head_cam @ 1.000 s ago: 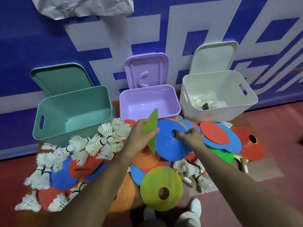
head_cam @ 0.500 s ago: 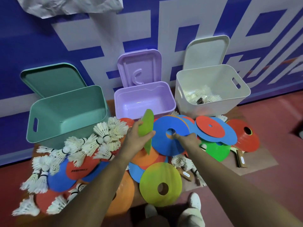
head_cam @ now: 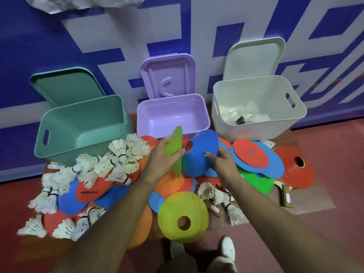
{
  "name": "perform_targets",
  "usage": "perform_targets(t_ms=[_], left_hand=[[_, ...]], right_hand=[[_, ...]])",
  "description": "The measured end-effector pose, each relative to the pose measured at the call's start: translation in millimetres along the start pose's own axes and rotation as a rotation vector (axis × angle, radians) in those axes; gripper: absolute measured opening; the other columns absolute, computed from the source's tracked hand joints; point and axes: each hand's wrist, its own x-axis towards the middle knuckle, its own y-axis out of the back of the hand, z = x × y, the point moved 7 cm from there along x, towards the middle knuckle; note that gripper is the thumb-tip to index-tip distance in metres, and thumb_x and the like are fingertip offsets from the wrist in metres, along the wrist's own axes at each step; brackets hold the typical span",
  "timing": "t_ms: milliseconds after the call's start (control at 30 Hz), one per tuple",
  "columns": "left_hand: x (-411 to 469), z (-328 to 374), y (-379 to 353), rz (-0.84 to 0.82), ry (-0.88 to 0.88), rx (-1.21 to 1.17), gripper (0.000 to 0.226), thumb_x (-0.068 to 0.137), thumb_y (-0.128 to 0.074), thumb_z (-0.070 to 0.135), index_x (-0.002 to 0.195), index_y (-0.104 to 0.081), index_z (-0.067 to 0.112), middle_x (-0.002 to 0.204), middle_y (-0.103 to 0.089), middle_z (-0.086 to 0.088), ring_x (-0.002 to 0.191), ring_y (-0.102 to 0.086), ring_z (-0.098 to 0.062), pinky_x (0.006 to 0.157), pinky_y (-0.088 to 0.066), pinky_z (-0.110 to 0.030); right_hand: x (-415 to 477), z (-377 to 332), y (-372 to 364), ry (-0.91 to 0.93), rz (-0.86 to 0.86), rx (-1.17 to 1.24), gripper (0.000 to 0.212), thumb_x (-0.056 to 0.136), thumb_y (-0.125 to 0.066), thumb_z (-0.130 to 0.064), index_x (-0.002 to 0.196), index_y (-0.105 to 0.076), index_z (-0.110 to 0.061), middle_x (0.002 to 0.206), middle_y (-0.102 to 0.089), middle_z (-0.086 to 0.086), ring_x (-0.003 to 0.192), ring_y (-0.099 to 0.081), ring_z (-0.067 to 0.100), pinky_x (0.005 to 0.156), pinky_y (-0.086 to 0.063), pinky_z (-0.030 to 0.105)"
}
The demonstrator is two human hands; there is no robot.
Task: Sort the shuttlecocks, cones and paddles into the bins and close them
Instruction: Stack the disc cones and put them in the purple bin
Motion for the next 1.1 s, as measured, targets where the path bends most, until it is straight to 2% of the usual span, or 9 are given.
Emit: perform_targets(t_ms=[133,333,500,600,667,767,867,1000,1100], left_hand=[[-13,20,1,0.060,0.060,-0.176,0.046,0.082,-0.069,0.048,0.121,-0.055,0.026,0.096,-0.059,0.001,0.089,-0.060,-0.016,0.073,-0.045,-0.027],[-33,43,-7,0.100,0.103,-0.485,0.051,0.078,-0.074,0.048,0.117,-0.056,0.020,0.103,-0.069,-0.005,0.094,-0.070,-0.017,0.091,-0.055,-0.042],[-47,71,-18,0.152,0.048,-0.579,0.032,0.090,-0.067,0.025,0.117,-0.053,0.016,0.081,-0.072,0.008,0.076,-0.069,-0.007,0.080,-0.055,-0.033],[-52,85,-10,0.188,-0.027,-0.526,0.029,0.091,-0.066,0.021,0.119,-0.056,0.020,0.096,-0.071,-0.005,0.082,-0.068,-0.015,0.079,-0.054,-0.029],[-52,90,1,0.205,-0.051,-0.466,0.027,0.093,-0.062,0.017,0.119,-0.058,0.023,0.100,-0.066,-0.011,0.082,-0.062,-0.018,0.072,-0.051,-0.023],[-44,84,24,0.314,-0.012,-0.420,0.029,0.090,-0.066,0.021,0.118,-0.057,0.022,0.097,-0.063,-0.006,0.077,-0.060,-0.013,0.065,-0.050,-0.019],[-24,59,41,0.412,0.117,-0.346,0.064,0.069,-0.070,0.053,0.123,-0.054,0.022,0.113,-0.061,-0.009,0.095,-0.062,-0.020,0.088,-0.050,-0.034],[24,41,32,0.237,0.250,-0.311,0.091,0.055,-0.065,0.081,0.133,-0.044,0.039,0.130,-0.054,0.001,0.114,-0.058,-0.021,0.100,-0.048,-0.044],[71,41,25,0.153,0.260,-0.319,0.093,0.053,-0.065,0.083,0.132,-0.044,0.040,0.132,-0.054,0.003,0.114,-0.060,-0.021,0.099,-0.049,-0.043]], right_hand=[[-31,-50,-30,0.299,-0.267,-0.272,0.019,0.096,-0.056,-0.003,0.107,-0.062,-0.017,0.102,-0.070,0.001,0.091,-0.066,0.004,0.079,-0.051,0.022],[-55,-88,-43,0.446,-0.515,-0.382,0.031,0.096,-0.061,-0.019,0.126,-0.060,-0.024,0.106,-0.072,-0.005,0.098,-0.068,0.014,0.086,-0.053,0.027],[-52,-107,-29,0.615,-0.514,-0.518,0.046,0.086,-0.063,-0.003,0.127,-0.058,-0.023,0.110,-0.067,-0.014,0.097,-0.062,-0.005,0.084,-0.048,0.015],[-46,-121,-23,0.707,-0.477,-0.563,0.040,0.087,-0.059,-0.002,0.125,-0.060,-0.017,0.105,-0.069,-0.009,0.091,-0.062,-0.004,0.077,-0.045,0.014],[-39,-131,-24,0.686,-0.450,-0.502,0.034,0.088,-0.059,-0.003,0.119,-0.062,-0.015,0.099,-0.070,-0.009,0.085,-0.062,-0.005,0.076,-0.048,0.017],[-18,-140,-25,0.504,-0.414,-0.260,0.025,0.085,-0.060,-0.007,0.108,-0.065,-0.016,0.100,-0.072,0.001,0.092,-0.068,0.018,0.084,-0.055,0.041],[6,-143,-28,0.354,-0.343,-0.066,0.025,0.081,-0.063,-0.008,0.102,-0.064,-0.021,0.100,-0.073,0.004,0.092,-0.068,0.024,0.088,-0.055,0.050],[42,-138,-39,0.107,-0.299,0.189,0.035,0.088,-0.059,0.006,0.109,-0.053,-0.021,0.094,-0.068,0.006,0.083,-0.064,0.029,0.077,-0.054,0.057],[72,-135,-44,0.042,-0.211,0.253,0.044,0.089,-0.057,0.009,0.123,-0.047,-0.018,0.102,-0.061,0.005,0.082,-0.063,0.026,0.070,-0.054,0.047]])
